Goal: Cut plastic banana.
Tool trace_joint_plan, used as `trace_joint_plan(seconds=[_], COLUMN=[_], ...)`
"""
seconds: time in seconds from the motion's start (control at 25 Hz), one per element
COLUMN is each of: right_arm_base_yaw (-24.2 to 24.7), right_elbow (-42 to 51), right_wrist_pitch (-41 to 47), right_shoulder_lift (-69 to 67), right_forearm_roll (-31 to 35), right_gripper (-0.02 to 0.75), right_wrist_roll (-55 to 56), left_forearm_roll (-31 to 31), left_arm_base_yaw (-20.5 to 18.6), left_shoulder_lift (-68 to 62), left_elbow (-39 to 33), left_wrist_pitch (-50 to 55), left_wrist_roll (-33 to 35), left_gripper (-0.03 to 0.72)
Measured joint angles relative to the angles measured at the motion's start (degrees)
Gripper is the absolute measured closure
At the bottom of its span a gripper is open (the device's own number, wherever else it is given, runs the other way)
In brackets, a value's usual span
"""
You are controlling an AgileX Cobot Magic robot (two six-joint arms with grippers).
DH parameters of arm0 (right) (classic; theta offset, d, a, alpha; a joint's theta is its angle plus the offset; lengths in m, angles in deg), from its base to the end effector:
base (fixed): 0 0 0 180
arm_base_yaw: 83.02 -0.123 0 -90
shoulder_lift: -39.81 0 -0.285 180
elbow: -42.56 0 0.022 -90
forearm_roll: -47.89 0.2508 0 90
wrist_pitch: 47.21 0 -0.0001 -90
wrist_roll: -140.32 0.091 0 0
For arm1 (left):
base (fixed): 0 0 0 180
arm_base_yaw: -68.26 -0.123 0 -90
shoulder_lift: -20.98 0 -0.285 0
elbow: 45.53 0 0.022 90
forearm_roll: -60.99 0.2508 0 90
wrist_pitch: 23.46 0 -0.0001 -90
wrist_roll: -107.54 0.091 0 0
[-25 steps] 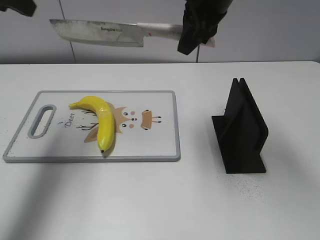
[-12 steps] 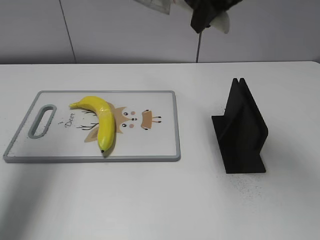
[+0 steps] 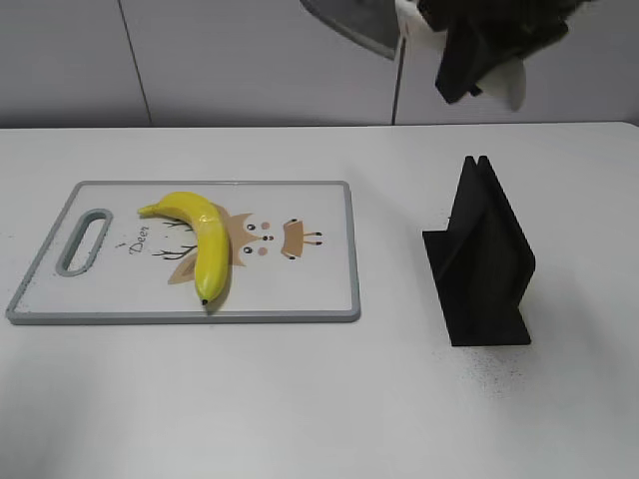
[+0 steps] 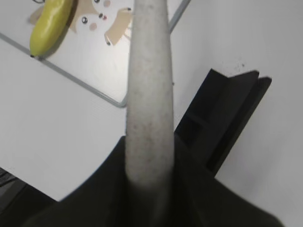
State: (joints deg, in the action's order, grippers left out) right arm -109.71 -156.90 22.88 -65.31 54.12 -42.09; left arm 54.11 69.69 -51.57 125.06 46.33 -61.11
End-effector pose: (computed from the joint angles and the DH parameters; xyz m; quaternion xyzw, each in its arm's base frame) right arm 0.3175 0.1700 0.3565 -0.2381 0.9468 0.0967 0.1937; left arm 0.2024 -0.0153 0.3721 0.1014 0.9627 -0.0384 0.2478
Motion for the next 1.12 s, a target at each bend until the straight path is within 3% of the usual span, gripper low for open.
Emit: trace_joint_plan(seconds=[0.4,0.68,1.12], right_arm_base_yaw=[0.0,0.0,0.0], right_elbow=[22.2,30.5,37.8], right_wrist_pitch=[-8.5,-12.0,-13.1], right_shoulder_lift=[13.5,20.2,28.3], right_forearm_roll=[-0.1,-0.1,-3.0], right_gripper=[0.575,0.575,0.576], right_wrist_roll=[4.8,8.4,14.2], left_forearm_roll=[-0.3,-0.3,-0.6], left_arm_base_yaw=[0.0,0.0,0.0], left_shoulder_lift=[24.9,45.1,64.7], left_elbow=[-18.2,-29.3,-35.8], left_wrist_pitch=[0.1,0.2,0.4], left_wrist_roll=[0.0,0.0,0.0], left_gripper=[0.099,0.099,0.099])
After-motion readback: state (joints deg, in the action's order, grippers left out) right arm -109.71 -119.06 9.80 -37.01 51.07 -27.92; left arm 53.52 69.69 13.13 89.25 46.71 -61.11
